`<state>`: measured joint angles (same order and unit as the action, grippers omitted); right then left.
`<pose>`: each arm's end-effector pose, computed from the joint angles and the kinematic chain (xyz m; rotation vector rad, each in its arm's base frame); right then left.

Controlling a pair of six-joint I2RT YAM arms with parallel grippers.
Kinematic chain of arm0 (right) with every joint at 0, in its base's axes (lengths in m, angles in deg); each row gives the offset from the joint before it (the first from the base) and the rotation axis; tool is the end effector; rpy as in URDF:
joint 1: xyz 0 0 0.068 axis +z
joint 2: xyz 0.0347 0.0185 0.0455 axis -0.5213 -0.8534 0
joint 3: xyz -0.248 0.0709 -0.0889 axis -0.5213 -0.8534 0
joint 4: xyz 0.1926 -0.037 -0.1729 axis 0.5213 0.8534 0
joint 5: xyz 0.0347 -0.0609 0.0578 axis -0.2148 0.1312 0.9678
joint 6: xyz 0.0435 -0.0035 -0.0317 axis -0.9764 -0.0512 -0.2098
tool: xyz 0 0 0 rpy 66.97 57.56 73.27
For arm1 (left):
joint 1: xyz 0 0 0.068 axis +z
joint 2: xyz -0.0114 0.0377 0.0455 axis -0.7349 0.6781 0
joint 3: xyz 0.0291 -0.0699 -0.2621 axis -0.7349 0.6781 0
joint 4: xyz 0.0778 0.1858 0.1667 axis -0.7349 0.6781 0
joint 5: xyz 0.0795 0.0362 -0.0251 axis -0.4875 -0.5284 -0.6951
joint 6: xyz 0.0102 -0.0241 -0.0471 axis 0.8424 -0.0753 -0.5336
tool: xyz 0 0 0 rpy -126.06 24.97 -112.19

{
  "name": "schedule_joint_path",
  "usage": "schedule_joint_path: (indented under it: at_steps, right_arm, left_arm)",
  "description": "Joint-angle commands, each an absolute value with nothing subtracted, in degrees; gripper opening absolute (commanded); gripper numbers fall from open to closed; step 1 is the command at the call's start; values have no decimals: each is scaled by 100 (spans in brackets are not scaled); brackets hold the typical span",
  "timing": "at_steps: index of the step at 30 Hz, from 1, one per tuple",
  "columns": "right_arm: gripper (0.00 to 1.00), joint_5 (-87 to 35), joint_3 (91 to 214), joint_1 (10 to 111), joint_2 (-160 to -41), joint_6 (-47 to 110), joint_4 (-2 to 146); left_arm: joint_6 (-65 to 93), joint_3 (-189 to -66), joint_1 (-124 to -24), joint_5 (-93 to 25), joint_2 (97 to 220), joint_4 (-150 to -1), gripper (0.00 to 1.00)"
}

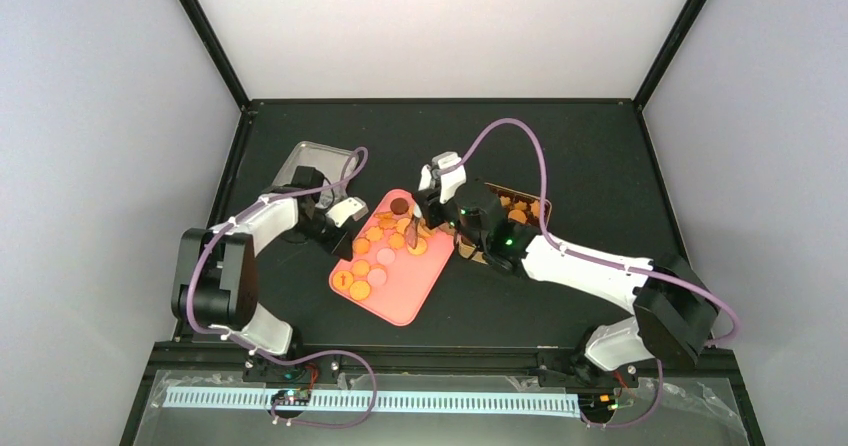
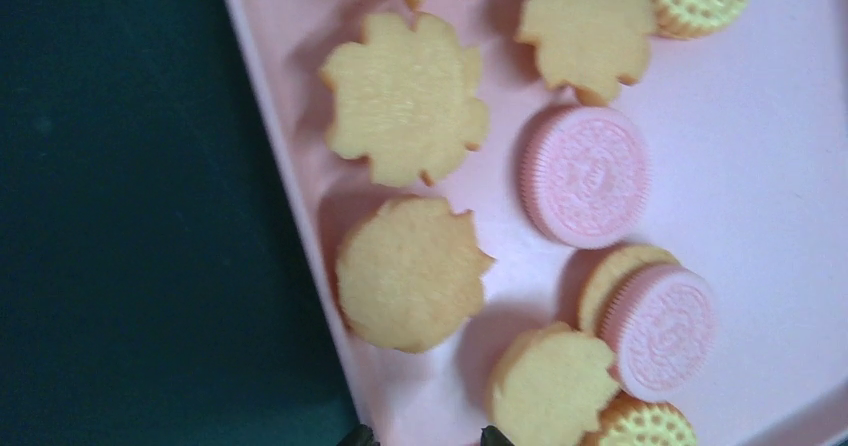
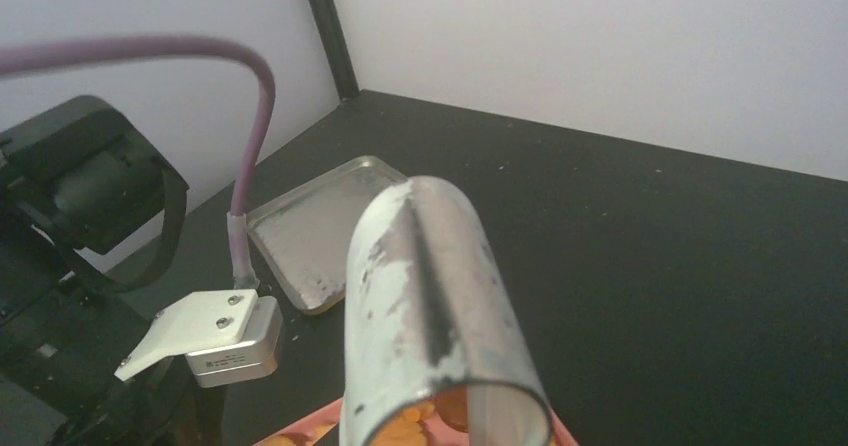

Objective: Pack the cookies
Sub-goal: Move the plate to the center of the board, then pick up the fake cookies from the plate.

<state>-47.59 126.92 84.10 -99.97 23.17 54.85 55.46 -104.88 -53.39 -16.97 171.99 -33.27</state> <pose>0.2027 0.2517 0.2779 -0.4176 1.7925 0.6234 0.2577 -0.0426 0.1634 0.9313 2.6676 -0.5628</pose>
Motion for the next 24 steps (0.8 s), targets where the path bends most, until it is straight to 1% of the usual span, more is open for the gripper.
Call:
schedule_joint_path:
  at_steps: [1,6,10,15,19,24]
  right_arm:
    - [36,-4680,13057,8569,-10251,2386,5185]
    - [36,-4656,13360,8671,-10558,2553,5152]
    - [37,-4664,13589,8702,-10876,2687,5088]
    - [37,-4603,13858,8722,-11271,2770,5073]
    - [37,-4617,13865,8774,-11438,2782,5062]
    - [36,-4690,13600,8879,-11401,2739,5027]
  left_arm:
    - [5730,-10741,-5347,-1270,16955,-2718,30]
    - [5917,-11016,-5076,-1201,16640,-2298,34]
    - [6112,-11160,-4630,-1168,16359,-1907,34]
    - [6372,-11120,-4042,-1163,15824,-1596,38]
    - [6460,-11084,-3733,-1171,15439,-1445,39]
    - [6417,-10982,-3595,-1141,15209,-1439,39]
